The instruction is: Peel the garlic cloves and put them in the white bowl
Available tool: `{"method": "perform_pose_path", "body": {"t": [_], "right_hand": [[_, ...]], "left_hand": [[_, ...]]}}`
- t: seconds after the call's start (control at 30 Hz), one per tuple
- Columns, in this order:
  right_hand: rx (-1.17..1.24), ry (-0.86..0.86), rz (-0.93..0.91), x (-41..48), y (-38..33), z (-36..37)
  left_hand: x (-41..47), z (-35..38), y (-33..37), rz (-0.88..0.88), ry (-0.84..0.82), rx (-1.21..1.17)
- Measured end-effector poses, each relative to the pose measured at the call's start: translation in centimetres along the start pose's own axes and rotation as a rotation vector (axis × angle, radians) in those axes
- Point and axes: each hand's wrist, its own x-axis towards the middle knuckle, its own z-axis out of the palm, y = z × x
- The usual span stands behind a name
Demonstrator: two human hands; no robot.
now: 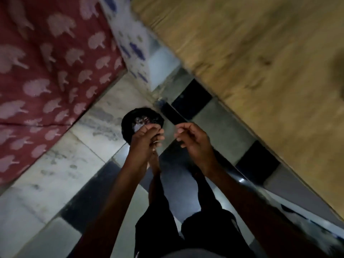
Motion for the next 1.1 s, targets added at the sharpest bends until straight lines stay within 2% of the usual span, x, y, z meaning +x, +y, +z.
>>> {"method": "perform_pose_path", "body": {"t": [0.23, 0.4, 0.57, 0.67, 0.8, 0.9, 1.0, 1.1], "right_hand": [[0.128, 0.285, -0.06, -8.3, -5.0, -17.1], [0.237, 0.482, -0.063, -13.2, -2.8, -28.2], [0.323, 0.676, -0.04, -17.0, 0.9, -37.5], [0.354, 0.754, -0.03, -18.3, 2.3, -41.7], [0.344, 0.802, -0.03, -18.9, 4.0, -45.9], [0.327, 0.825, -0.028, -18.8, 5.4, -48.1], [0.313, 0.832, -0.042, -18.2, 6.3, -49.5], [0.33, 0.852, -0.028, -17.4, 6.6, -50.6]], "left_hand": [[-9.1, 16.7, 1.8, 0.1, -0.257, 0.303], [-12.3, 27.6, -1.6, 0.166, -0.445, 0.49], [-14.2, 37.7, -7.2, 0.208, -0.559, 0.632], [-14.0, 42.6, -10.3, 0.305, -0.603, 0.777], [-12.5, 48.5, -13.5, 0.617, -0.693, 1.109], [-11.8, 51.9, -15.9, 0.785, -0.787, 1.271], [-10.9, 53.3, -18.0, 0.854, -0.839, 1.396], [-9.7, 53.3, -19.1, 0.859, -0.907, 1.379]]}}
